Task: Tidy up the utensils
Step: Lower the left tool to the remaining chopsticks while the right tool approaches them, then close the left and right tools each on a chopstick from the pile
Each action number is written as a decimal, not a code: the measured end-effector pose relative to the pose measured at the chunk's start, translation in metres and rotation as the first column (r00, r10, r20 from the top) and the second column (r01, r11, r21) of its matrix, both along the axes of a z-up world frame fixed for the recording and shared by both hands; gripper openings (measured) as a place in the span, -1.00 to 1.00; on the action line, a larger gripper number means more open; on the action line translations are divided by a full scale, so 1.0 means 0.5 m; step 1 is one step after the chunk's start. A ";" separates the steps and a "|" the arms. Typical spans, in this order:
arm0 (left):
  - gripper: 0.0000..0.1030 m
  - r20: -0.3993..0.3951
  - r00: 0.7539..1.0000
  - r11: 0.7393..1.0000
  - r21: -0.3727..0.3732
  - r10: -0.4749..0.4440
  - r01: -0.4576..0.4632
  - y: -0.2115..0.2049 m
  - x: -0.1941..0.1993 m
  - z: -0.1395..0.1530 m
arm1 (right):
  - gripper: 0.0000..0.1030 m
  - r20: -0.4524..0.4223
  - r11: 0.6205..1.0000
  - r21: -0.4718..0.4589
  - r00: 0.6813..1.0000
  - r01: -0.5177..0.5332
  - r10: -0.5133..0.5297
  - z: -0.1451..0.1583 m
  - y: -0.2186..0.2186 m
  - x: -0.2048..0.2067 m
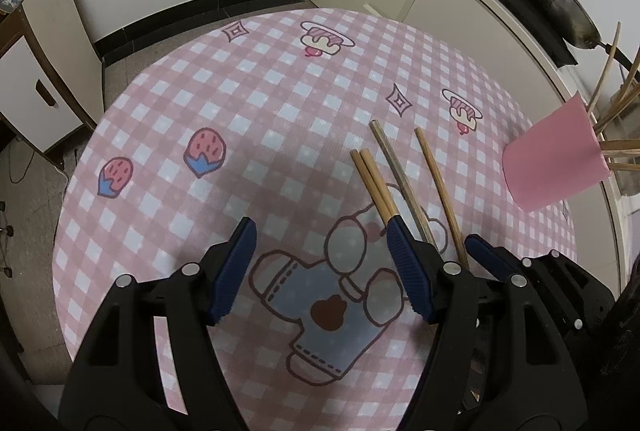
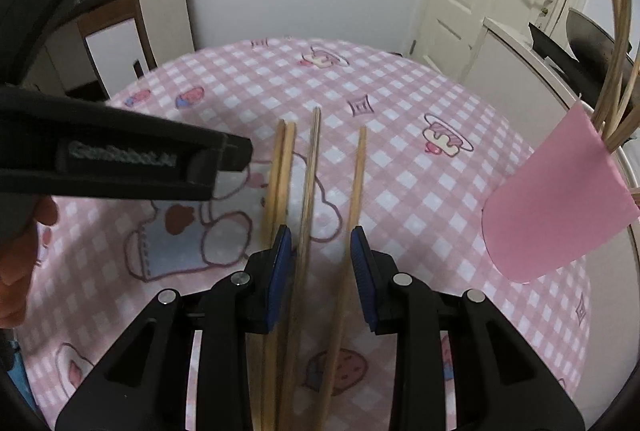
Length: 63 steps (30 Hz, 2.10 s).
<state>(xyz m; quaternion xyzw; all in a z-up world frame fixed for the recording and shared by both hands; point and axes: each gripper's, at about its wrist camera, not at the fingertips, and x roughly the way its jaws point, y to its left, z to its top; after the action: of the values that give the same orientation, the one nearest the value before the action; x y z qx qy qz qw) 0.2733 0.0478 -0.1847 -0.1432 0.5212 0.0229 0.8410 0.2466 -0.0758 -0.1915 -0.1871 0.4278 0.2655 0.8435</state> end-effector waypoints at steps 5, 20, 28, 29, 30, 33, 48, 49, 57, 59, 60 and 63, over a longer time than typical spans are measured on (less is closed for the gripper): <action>0.30 -0.008 1.000 1.000 -0.003 -0.009 0.009 -0.012 0.002 -0.003 | -0.39 -0.007 1.000 0.013 1.000 -0.011 0.011 -0.002 -0.002 -0.004; 0.31 -0.008 1.000 1.000 0.001 -0.007 0.008 -0.010 0.001 0.000 | -0.39 -0.008 0.999 0.012 1.000 -0.030 0.030 0.006 0.013 -0.008; 0.30 -0.025 0.999 1.000 0.015 -0.022 0.023 -0.016 0.005 -0.007 | -0.24 -0.025 0.997 -0.028 0.998 -0.065 0.064 -0.002 0.021 -0.020; 0.30 -0.026 0.999 1.000 0.017 -0.022 0.022 -0.016 0.005 -0.008 | -0.24 -0.035 0.998 -0.021 0.997 -0.063 0.063 -0.003 0.020 -0.021; 0.30 -0.030 0.999 1.000 0.018 -0.021 0.021 -0.017 0.005 -0.009 | -0.24 -0.055 0.998 -0.001 0.997 -0.057 0.057 -0.005 0.017 -0.019; 0.21 -0.030 0.999 0.999 0.042 -0.030 0.031 -0.022 0.004 -0.010 | -0.16 -0.038 0.999 -0.008 0.998 -0.048 0.048 -0.005 0.015 -0.019; -0.75 -0.004 0.998 0.996 0.056 -0.070 0.070 -0.048 0.007 -0.015 | -0.14 0.010 0.998 0.058 1.000 0.017 -0.017 0.019 -0.024 -0.011; -0.75 -0.002 0.997 0.995 0.059 -0.076 0.076 -0.048 0.007 -0.015 | -0.14 0.020 0.998 0.067 1.000 0.022 -0.024 0.025 -0.029 -0.010; -0.93 -0.001 0.993 0.989 0.087 -0.117 0.117 -0.030 0.018 -0.006 | -0.14 0.048 0.994 0.044 0.994 0.096 -0.098 0.030 -0.046 0.028; -0.93 -0.007 0.994 0.986 0.122 -0.113 0.113 -0.021 0.023 -0.005 | -0.14 0.043 0.994 0.040 0.994 0.103 -0.105 0.025 -0.040 0.039; -0.93 -0.009 0.994 0.988 0.106 -0.113 0.113 -0.017 0.023 -0.005 | -0.14 0.044 0.994 0.035 0.993 0.108 -0.109 0.023 -0.036 0.045; -0.93 -0.016 0.993 0.989 0.097 -0.114 0.115 -0.013 0.026 -0.005 | -0.16 0.023 0.992 0.025 0.992 0.126 -0.126 0.014 -0.029 0.067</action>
<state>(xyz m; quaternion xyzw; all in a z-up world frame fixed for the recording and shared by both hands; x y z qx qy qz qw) 0.2863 0.0414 -0.1873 -0.0718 0.5311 0.0006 0.8443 0.2802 -0.0902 -0.1848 -0.1531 0.4253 0.2143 0.8659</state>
